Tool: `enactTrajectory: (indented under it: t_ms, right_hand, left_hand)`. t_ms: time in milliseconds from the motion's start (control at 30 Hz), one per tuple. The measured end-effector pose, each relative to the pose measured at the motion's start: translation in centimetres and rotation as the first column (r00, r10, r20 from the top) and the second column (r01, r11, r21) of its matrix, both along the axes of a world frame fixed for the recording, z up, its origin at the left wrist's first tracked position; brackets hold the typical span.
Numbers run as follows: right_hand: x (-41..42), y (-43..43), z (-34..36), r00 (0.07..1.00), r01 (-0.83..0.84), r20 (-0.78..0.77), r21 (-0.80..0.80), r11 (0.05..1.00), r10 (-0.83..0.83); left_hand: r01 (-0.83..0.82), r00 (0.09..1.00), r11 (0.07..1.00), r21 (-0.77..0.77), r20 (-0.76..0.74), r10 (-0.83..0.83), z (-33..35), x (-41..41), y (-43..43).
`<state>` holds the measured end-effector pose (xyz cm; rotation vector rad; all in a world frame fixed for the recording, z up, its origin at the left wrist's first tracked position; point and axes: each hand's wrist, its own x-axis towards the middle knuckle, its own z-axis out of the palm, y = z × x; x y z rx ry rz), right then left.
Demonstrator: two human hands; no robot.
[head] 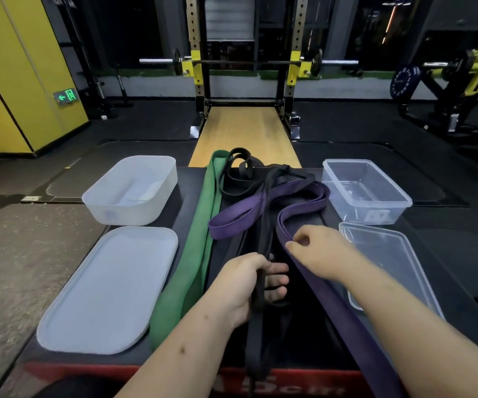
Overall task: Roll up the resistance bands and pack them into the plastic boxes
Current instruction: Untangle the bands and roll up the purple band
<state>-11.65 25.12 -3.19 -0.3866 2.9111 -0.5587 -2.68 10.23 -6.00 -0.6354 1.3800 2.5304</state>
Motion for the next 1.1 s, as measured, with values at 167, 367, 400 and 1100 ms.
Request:
enactTrajectory:
  t_ms: [167,367,400,1100]
  right_hand:
    - [6.1,1.6,-0.3,0.980,-0.116,-0.196,-0.382,0.917,0.042]
    - [11.1,1.1,-0.9,0.888,0.279,0.413,-0.832,0.479,0.200]
    - [11.5,1.1,-1.2,0.872,0.312,0.441,-0.834,0.455,0.210]
    - [14.6,1.3,-2.1,0.983,0.016,0.182,-0.290,0.957,0.039]
  left_hand:
    - [-0.059,0.997,0.997,0.058,-0.045,0.062,2.1,0.0,0.4]
    - [-0.063,0.991,0.993,0.096,-0.111,0.074,4.7,-0.7,1.2]
    - [-0.060,0.989,0.994,0.089,-0.128,0.072,5.0,-0.9,1.3]
    - [0.031,0.981,0.015,-0.999,0.028,-0.191,-0.9,-4.6,0.5]
